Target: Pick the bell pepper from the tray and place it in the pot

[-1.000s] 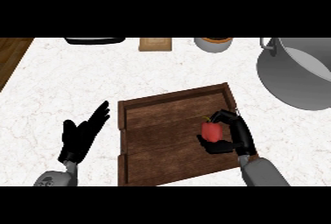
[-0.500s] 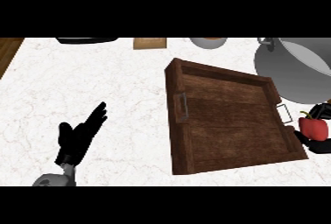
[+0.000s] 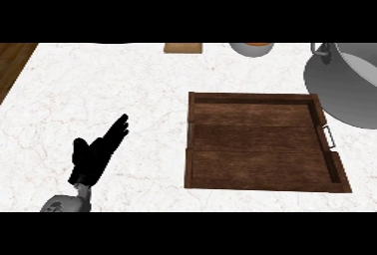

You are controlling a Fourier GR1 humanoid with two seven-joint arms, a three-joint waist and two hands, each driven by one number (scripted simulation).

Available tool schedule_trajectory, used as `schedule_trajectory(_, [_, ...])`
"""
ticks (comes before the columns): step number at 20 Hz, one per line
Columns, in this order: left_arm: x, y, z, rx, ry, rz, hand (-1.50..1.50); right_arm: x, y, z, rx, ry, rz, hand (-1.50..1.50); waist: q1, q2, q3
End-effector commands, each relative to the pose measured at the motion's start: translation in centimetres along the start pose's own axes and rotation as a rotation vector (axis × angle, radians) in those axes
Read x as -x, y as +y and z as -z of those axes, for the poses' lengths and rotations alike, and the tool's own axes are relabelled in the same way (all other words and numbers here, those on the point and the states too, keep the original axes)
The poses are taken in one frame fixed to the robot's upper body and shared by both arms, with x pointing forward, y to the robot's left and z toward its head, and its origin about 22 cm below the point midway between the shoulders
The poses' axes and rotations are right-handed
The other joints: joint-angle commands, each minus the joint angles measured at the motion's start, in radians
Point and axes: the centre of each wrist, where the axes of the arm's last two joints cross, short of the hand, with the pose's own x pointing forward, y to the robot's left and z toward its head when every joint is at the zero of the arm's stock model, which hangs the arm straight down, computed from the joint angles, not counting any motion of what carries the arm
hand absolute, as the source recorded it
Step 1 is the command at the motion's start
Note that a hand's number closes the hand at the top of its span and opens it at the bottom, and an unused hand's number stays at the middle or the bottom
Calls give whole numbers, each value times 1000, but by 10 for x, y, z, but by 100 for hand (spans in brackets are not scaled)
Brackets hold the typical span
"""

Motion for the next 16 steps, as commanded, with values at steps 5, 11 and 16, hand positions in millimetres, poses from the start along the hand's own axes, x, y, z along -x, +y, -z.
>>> schedule_trajectory(5, [-15, -8, 9, 36, -10, 6, 0, -18, -58, -10, 33, -72, -160, 150, 46, -2, -3])
schedule_trajectory(11, [-17, -17, 19, 68, -7, 31, 0, -47, -73, 26, 14, -68, -240, 150, 57, 1, -6])
schedule_trajectory(16, [-20, -18, 24, 68, -7, 30, 0, -46, -44, 63, -61, -38, -319, 150, 69, 3, -8])
